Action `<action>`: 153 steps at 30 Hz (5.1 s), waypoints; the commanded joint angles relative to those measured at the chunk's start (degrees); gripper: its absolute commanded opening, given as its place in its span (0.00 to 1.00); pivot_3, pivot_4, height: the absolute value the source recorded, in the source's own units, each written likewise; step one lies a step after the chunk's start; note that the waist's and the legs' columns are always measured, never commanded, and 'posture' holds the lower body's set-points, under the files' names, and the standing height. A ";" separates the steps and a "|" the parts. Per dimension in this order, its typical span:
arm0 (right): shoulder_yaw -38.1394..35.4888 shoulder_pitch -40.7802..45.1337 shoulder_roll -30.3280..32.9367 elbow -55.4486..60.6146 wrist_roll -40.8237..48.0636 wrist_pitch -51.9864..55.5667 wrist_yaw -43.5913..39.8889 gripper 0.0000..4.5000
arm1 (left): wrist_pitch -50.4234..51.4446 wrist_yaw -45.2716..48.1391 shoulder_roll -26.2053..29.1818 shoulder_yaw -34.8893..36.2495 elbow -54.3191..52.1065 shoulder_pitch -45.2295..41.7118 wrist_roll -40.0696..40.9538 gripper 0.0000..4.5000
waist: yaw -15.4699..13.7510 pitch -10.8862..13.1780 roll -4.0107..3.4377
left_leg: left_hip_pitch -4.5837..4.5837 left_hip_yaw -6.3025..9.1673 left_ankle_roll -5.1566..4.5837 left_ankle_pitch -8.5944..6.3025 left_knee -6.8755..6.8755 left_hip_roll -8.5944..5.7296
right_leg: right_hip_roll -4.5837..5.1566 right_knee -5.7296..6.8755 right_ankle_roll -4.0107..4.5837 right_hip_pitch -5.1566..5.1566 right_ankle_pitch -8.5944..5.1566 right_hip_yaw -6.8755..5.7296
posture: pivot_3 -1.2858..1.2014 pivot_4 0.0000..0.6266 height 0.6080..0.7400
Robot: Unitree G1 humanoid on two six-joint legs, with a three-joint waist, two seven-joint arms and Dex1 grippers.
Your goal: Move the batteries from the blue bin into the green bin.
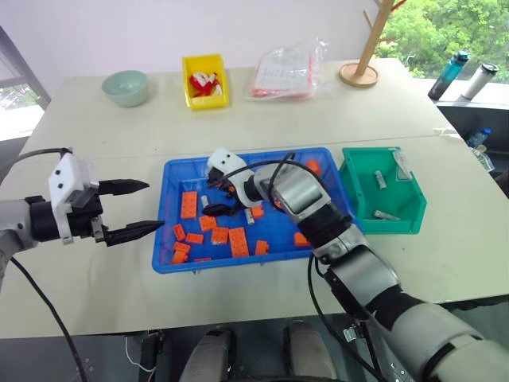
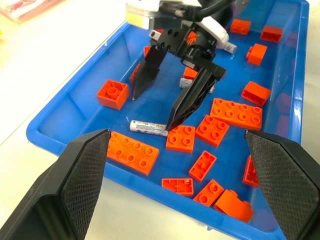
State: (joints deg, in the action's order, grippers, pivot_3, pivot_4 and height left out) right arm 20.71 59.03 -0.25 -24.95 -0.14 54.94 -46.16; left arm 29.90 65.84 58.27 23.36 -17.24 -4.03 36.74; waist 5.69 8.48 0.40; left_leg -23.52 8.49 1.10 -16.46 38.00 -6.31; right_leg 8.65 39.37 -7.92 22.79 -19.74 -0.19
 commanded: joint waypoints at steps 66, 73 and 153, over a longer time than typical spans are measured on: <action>-7.10 -4.29 42.07 27.05 16.43 -15.95 -19.00 0.96 | -2.65 3.92 -8.28 -18.18 5.03 -20.17 -3.16 1.00 | -2.78 0.01 0.03 | -0.03 -0.50 -0.08 -0.04 0.08 0.13 | 0.04 -0.23 -0.03 -0.08 0.00 0.00 | 0.52 0.24 0.84; 4.33 -3.70 35.40 15.31 8.61 -36.82 -29.13 0.98 | -1.09 3.51 -7.95 -17.94 1.73 -19.29 -2.59 1.00 | -3.07 0.00 0.09 | -0.09 -0.26 -0.08 -0.05 0.16 -0.05 | 0.10 -0.21 -0.02 -0.11 0.00 -0.03 | 0.52 0.24 0.84; -9.54 -22.28 49.79 40.91 16.01 0.59 -10.17 0.99 | -4.15 4.40 -10.93 -21.07 5.72 -23.26 -4.85 1.00 | -3.24 0.00 0.11 | -0.07 -0.35 -0.09 -0.05 0.16 0.00 | 0.11 -0.23 -0.03 -0.14 0.00 -0.02 | 0.52 0.24 0.84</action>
State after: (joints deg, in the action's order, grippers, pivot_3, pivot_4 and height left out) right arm 13.13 36.37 49.09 13.19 15.10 54.05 -57.45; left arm 25.97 70.50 46.71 0.87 -9.58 -27.33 31.68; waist 2.45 8.48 0.51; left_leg -23.59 8.14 1.01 -16.51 38.15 -6.30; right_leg 8.75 39.14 -7.95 22.65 -19.74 -0.21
